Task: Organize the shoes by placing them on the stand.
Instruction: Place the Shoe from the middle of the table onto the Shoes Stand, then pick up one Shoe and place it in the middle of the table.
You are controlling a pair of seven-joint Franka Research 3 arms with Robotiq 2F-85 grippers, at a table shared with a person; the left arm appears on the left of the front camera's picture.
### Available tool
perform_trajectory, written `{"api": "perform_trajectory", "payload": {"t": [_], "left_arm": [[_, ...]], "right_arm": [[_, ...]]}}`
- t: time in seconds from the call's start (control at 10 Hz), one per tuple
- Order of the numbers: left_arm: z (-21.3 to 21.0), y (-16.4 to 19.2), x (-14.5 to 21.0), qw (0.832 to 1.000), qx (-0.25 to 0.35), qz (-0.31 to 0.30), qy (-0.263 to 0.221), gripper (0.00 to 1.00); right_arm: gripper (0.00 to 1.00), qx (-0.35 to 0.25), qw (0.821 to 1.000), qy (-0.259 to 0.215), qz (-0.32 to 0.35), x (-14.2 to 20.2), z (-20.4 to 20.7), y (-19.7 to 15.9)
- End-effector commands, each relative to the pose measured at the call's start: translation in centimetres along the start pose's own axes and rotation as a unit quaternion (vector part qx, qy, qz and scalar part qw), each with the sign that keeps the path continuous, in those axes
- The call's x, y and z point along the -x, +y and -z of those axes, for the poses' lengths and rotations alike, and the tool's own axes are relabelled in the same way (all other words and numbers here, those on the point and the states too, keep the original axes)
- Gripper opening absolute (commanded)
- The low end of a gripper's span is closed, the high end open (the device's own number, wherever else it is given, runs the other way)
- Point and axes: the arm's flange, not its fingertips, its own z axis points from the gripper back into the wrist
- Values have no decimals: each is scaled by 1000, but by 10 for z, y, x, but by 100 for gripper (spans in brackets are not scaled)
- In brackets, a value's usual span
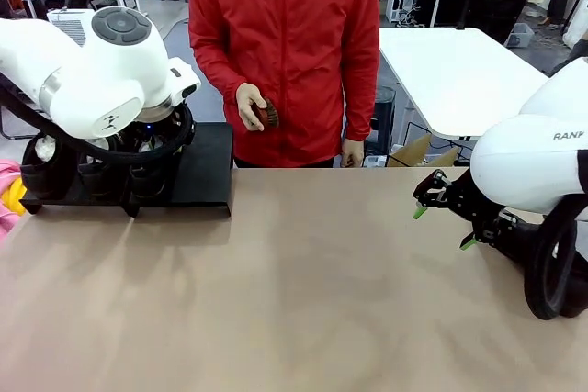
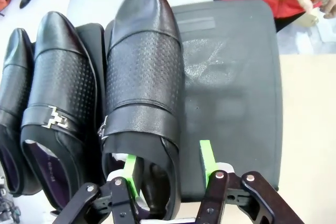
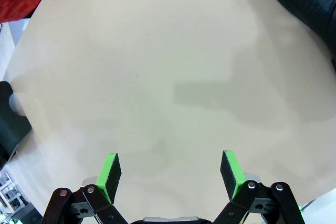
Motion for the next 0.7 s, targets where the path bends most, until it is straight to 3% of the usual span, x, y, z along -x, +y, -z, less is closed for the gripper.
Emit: {"api": "perform_trajectory", "payload": {"t": [0.0,0.6], "left_arm": [[6,0,1,1000,-4,4,8,57],[6,0,1,1000,-4,4,8,57]], "right_arm": [[100,0,1000,0,-2,1,0,1],[100,0,1000,0,-2,1,0,1]]}}
